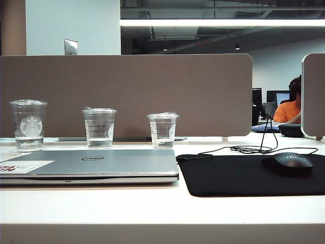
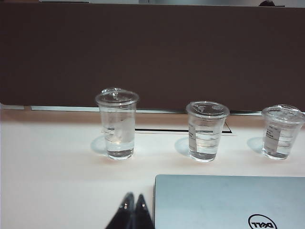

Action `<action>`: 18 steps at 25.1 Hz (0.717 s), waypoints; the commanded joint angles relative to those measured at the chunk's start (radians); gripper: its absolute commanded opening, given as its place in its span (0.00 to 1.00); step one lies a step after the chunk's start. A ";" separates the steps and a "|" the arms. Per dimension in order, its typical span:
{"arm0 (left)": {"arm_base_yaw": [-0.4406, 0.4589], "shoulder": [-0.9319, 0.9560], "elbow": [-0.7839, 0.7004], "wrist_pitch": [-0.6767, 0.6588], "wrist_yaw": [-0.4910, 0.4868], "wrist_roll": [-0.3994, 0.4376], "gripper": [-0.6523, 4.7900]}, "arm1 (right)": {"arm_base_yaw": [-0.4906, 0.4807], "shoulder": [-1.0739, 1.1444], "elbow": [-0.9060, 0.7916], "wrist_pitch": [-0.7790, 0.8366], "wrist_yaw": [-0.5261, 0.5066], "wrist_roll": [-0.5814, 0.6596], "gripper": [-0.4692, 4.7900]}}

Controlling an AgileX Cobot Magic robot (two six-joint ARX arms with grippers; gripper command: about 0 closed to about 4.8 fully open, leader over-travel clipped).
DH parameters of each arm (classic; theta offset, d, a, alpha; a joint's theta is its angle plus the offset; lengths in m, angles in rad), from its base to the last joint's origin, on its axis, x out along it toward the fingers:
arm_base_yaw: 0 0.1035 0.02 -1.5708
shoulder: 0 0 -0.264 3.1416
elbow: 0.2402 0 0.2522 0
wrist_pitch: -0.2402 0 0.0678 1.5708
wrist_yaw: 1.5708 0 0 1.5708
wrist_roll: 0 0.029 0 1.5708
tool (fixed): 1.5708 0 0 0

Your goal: Pick up the coffee cup on the middle and place it on the right side of the laptop.

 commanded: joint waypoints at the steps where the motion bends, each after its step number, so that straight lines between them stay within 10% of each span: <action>1: 0.001 0.113 0.143 0.000 0.006 0.010 0.11 | 0.000 0.063 0.117 0.024 -0.056 0.009 0.08; 9: 0.001 0.353 0.391 0.057 0.026 0.047 0.11 | 0.000 0.329 0.429 0.052 -0.105 -0.131 0.08; 18: 0.001 0.706 0.604 0.057 0.194 0.087 0.11 | 0.014 0.782 0.918 -0.059 -0.476 -0.199 0.08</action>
